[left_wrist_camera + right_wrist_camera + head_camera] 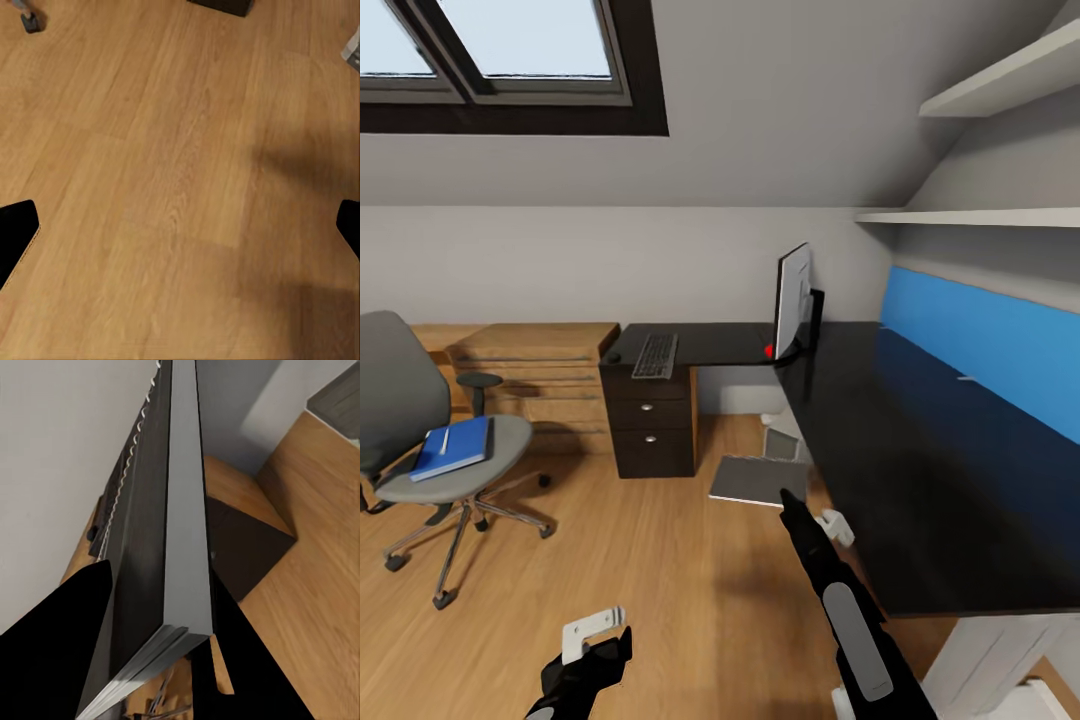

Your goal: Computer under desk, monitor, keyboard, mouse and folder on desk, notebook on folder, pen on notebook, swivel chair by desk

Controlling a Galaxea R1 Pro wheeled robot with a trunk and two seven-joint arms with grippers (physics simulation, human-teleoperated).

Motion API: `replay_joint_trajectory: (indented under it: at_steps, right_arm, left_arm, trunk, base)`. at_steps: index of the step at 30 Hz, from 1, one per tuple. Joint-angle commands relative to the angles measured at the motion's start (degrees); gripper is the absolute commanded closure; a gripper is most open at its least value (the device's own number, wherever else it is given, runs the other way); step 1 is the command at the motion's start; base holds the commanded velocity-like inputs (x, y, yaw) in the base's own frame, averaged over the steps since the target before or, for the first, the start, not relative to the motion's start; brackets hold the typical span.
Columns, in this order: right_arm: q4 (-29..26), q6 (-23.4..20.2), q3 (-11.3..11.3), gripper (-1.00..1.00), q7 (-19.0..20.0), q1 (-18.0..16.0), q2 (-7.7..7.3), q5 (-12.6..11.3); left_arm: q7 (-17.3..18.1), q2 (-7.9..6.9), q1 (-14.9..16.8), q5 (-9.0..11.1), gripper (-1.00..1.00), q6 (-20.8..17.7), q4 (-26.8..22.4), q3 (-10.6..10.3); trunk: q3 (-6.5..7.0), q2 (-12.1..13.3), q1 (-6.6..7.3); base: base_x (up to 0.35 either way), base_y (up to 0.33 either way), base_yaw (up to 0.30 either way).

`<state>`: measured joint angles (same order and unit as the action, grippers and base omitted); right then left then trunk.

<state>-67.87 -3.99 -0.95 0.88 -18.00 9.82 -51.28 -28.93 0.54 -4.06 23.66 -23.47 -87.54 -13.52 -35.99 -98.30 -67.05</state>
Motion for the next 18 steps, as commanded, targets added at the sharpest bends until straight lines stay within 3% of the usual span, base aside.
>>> replay_joint_trajectory:
  at_steps: [1, 18]
  right_arm:
    - [-0.1, -0.2, 0.1, 1.0, 0.1, 0.0, 0.03, -0.5]
    - [-0.1, -0.3, 0.1, 1.0, 0.1, 0.0, 0.05, -0.5]
  left_arm:
    - [-0.4, -0.01, 0.0, 0.5, -1.0, -0.1, -0.1, 0.0]
    - [-0.5, -0.01, 0.0, 0.5, -1.0, -0.1, -0.1, 0.0]
  trunk:
    - [-0.04, 0.0, -0.03]
    - [-0.04, 0.0, -0.03]
  base:
    - [0.271, 0.233, 0.0]
    - [0.273, 0.231, 0.0]
